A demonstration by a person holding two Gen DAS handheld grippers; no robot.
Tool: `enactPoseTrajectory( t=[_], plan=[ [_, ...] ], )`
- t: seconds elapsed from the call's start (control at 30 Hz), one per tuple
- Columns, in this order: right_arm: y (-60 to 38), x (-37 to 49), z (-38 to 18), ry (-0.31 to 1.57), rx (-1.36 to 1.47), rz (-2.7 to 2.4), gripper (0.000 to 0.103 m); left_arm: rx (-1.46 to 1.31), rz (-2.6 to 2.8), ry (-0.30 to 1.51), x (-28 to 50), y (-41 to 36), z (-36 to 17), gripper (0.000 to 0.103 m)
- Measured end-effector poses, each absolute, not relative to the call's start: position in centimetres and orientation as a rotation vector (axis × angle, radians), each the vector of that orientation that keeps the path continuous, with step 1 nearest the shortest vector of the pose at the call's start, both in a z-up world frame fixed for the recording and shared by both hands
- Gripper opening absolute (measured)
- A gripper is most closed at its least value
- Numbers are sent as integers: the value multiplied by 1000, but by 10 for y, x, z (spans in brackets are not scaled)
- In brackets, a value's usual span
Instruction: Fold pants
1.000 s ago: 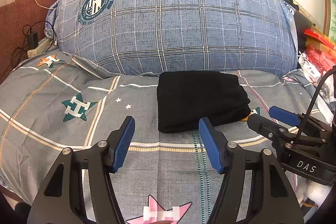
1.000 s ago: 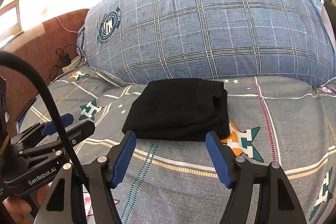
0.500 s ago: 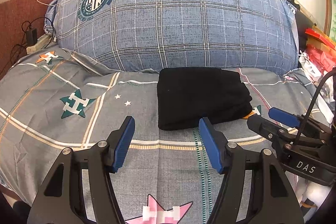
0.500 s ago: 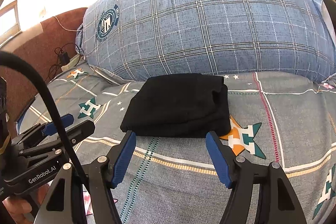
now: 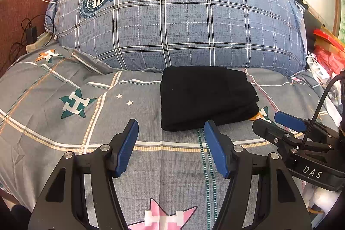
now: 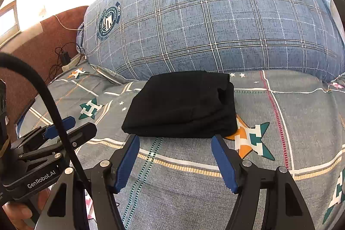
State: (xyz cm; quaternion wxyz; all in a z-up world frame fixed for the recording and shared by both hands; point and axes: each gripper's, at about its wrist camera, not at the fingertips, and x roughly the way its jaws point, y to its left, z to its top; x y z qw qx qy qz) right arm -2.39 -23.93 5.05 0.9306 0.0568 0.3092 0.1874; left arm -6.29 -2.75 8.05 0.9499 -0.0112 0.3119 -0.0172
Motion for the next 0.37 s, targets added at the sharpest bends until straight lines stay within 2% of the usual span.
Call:
enactPoseTrajectory(
  t=[0.37],
  plan=[
    [-251,-25,43,647,111,363,67,-17,-59,644,-76,-25,64,64]
  ],
)
